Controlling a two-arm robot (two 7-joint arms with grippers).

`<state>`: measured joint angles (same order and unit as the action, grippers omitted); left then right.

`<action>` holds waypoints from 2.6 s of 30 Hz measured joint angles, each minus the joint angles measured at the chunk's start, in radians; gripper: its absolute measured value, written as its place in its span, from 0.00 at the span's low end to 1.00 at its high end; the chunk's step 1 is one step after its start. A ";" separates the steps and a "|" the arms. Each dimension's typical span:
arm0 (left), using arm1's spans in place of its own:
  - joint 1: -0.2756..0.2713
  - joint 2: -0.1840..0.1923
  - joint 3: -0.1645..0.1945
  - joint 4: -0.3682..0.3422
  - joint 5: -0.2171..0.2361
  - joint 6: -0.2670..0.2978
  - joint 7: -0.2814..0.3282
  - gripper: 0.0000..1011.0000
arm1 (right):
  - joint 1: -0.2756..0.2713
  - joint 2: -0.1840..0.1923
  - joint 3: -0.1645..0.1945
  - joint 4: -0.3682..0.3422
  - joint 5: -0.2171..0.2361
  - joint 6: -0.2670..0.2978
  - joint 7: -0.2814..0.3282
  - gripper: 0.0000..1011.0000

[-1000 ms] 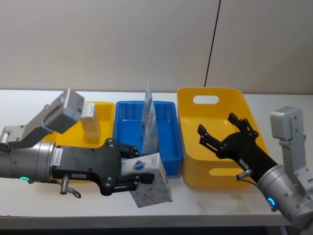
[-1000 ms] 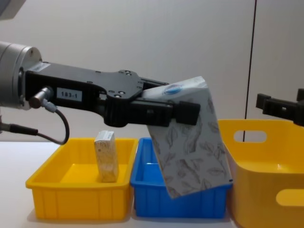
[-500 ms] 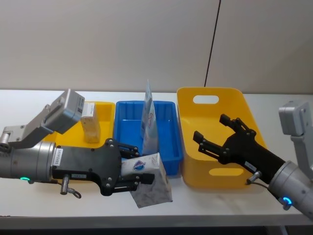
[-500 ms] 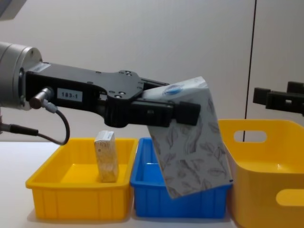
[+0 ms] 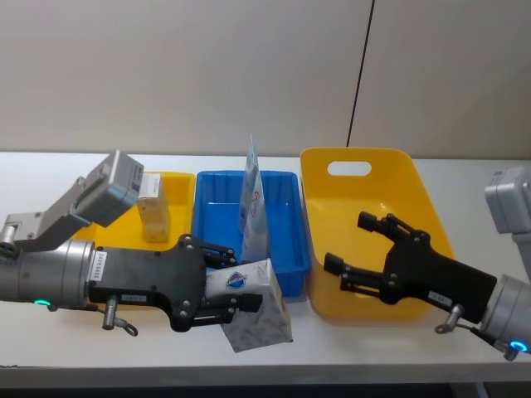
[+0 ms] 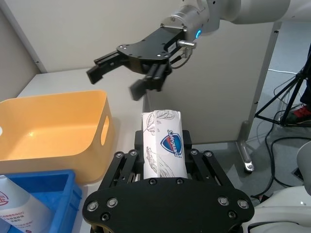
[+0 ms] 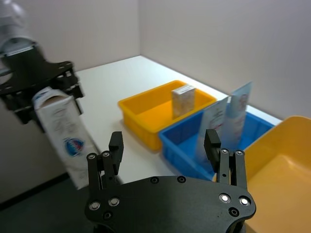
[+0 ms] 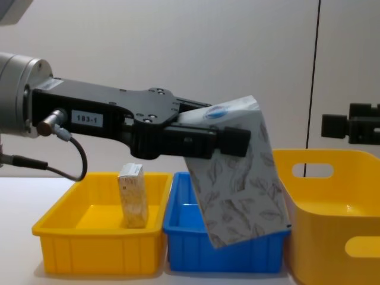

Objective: Bimanual collaborative sorting of washing and personal care products

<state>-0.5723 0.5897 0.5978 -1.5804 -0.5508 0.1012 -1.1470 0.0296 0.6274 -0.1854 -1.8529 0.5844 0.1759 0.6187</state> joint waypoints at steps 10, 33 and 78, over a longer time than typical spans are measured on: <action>0.000 0.000 0.000 0.000 0.000 0.000 0.000 0.36 | 0.018 0.079 -0.020 -0.005 0.042 0.013 0.143 0.99; 0.000 0.000 0.000 0.000 0.000 0.000 0.000 0.36 | 0.115 0.157 -0.166 0.017 0.012 -0.060 0.433 0.99; 0.000 0.000 0.000 0.000 0.000 0.000 0.000 0.36 | 0.221 0.170 -0.200 0.060 -0.027 -0.136 0.440 0.99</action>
<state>-0.5723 0.5897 0.5977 -1.5804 -0.5508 0.1013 -1.1470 0.2504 0.7978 -0.3849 -1.7930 0.5576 0.0397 1.0591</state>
